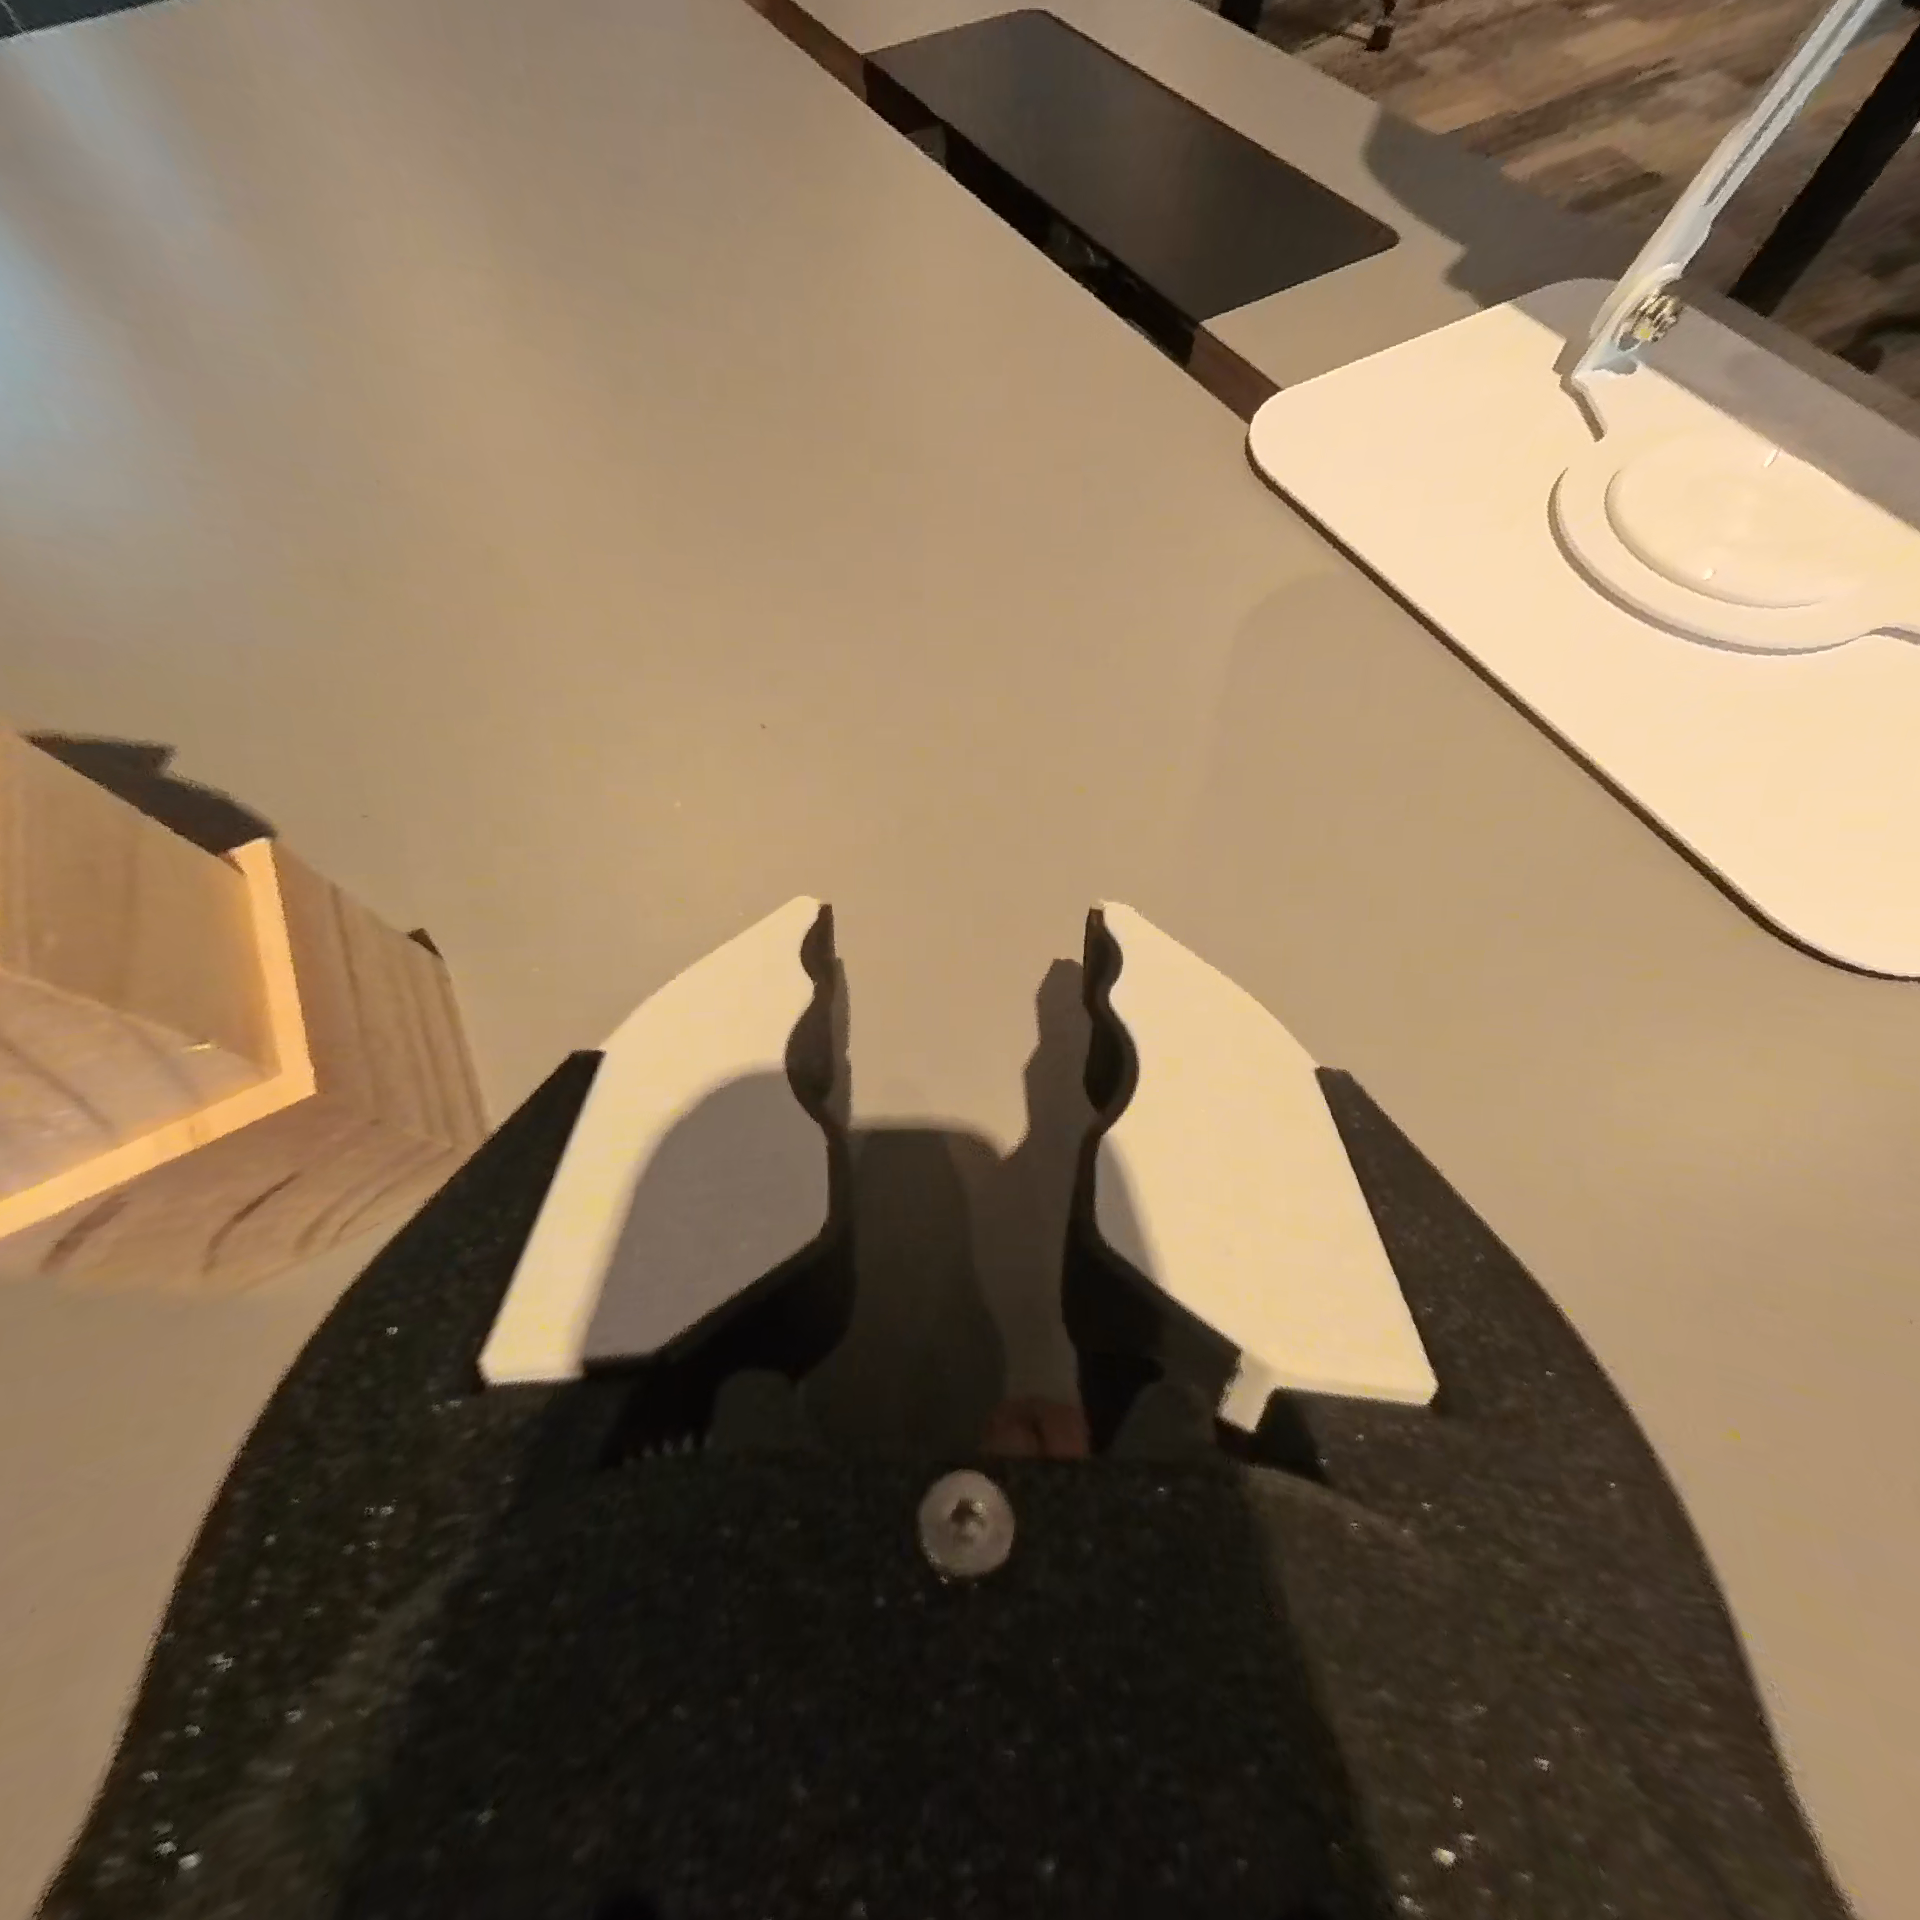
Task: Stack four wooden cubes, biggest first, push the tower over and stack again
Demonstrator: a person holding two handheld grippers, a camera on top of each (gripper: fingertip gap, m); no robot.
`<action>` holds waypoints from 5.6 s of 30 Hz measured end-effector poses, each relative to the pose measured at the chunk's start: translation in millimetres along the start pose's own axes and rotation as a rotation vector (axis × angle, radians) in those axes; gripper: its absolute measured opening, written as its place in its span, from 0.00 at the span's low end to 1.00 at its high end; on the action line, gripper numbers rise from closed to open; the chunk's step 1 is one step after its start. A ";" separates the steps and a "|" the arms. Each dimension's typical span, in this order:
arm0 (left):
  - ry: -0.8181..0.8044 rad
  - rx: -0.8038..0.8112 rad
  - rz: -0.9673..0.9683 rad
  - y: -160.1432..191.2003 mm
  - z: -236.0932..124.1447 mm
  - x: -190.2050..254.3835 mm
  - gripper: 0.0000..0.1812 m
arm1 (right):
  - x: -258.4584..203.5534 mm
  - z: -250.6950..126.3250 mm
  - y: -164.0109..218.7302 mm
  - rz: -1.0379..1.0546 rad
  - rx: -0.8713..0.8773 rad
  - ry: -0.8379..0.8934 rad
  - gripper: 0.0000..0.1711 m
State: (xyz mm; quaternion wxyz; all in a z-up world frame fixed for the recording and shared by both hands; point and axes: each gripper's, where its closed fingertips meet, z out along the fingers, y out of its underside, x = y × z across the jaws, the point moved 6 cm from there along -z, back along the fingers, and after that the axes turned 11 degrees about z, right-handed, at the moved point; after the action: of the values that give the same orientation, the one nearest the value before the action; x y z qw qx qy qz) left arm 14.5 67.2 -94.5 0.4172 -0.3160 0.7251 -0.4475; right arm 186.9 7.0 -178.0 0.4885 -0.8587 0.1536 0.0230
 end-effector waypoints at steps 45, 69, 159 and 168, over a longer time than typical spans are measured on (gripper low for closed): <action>0.022 -0.070 0.030 2.8 6.8 1.8 0.17 | -1.4 5.9 2.8 0.000 -0.058 -0.016 0.26; 0.122 0.227 0.006 1.9 -23.4 -42.3 0.00 | -1.1 5.2 2.3 0.011 -0.051 -0.034 0.26; 0.049 -0.190 0.033 105.5 17.5 -77.8 0.14 | -6.4 3.1 7.0 0.012 -0.092 -0.154 0.36; 0.050 -0.203 0.053 105.7 18.7 -75.7 0.14 | -24.7 2.8 13.1 -0.115 -0.137 -0.259 0.42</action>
State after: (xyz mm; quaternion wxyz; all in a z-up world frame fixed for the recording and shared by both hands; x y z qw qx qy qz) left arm 56.4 165.2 -171.4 0.3766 -0.3260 0.7850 -0.3683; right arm 159.9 9.1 -185.7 0.4449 -0.8872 0.0378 0.1161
